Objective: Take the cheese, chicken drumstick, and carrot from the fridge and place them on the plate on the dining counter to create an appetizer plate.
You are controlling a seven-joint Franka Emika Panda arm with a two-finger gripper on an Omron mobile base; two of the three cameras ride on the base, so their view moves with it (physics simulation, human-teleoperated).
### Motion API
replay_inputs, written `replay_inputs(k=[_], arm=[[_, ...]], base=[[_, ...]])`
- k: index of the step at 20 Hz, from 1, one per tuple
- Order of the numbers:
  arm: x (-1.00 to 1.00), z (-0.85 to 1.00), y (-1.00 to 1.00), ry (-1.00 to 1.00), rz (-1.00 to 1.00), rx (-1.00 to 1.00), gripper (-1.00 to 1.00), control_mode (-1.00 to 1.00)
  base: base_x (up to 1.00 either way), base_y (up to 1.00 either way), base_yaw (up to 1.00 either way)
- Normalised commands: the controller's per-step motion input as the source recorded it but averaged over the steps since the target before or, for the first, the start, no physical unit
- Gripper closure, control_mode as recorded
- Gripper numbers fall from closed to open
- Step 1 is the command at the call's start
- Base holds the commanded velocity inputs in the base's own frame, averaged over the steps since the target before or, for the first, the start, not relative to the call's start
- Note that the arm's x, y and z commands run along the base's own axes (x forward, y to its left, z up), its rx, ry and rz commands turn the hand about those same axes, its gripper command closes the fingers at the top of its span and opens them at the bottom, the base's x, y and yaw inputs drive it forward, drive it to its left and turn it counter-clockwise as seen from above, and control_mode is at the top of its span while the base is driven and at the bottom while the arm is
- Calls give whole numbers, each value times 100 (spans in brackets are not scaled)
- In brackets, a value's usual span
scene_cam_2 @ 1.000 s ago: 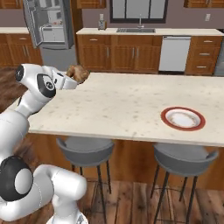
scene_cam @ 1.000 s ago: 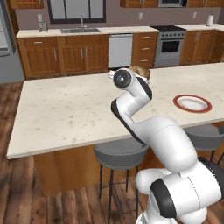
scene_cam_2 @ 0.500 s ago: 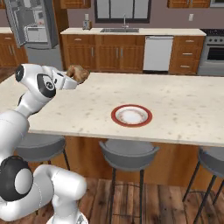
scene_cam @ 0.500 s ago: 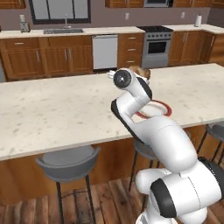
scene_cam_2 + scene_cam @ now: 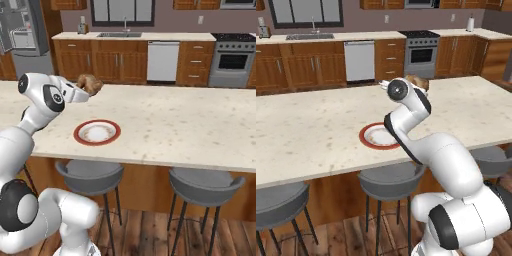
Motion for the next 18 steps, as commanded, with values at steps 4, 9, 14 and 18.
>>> replay_inputs(k=[4, 9, 14, 18], arm=[[0, 0, 0, 0, 0, 0, 100, 100], [0, 0, 0, 0, 0, 0, 100, 100], [17, -2, 1, 3, 0, 0, 100, -100], [72, -3, 1, 29, 0, 4, 100, -100]], base=[[100, -6, 0], [100, 11, 0], [79, 7, 0], [0, 0, 0]])
